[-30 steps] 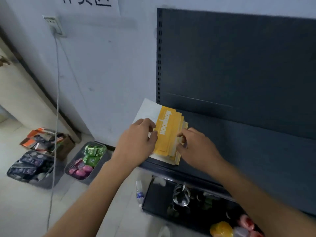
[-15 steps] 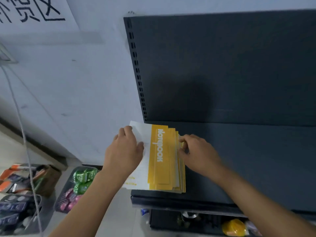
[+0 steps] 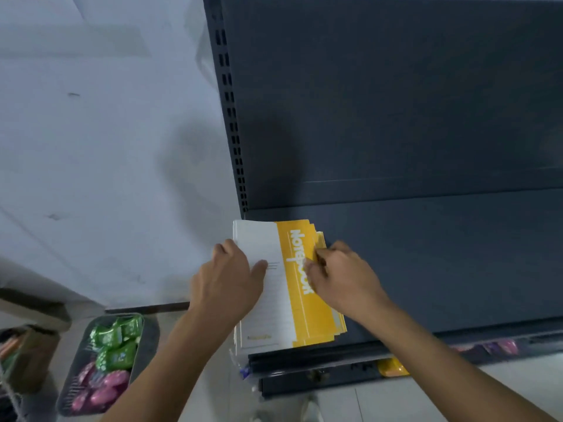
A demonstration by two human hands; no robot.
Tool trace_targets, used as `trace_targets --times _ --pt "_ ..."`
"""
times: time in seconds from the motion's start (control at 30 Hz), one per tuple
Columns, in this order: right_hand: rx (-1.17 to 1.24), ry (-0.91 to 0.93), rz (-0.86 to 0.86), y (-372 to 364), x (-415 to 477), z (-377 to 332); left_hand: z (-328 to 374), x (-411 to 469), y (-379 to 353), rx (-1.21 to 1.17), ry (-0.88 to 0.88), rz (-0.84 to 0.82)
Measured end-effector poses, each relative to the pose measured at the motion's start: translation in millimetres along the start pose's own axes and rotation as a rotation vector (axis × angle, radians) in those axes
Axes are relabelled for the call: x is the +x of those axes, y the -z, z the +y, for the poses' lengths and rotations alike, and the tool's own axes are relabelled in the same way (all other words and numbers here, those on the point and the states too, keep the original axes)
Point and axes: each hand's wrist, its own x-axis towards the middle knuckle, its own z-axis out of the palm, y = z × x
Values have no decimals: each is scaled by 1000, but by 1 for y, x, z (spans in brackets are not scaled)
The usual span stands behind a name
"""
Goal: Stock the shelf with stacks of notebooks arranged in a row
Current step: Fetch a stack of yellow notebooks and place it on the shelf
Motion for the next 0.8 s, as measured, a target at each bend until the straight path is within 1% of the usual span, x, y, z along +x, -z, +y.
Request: trace_targets --times 0.13,0.47,0.63,0.8 --pt "-4 14 67 -5 -6 -5 -3 -5 2 -59 -16 -6" --pt "-117 59 68 -6 -20 -13 -7 -10 5 -147 29 21" --pt "-173 115 85 -6 -26 -16 -11 -14 4 -169 47 96" --pt "-170 155 88 -7 -30 -20 -17 -14 8 -160 53 163"
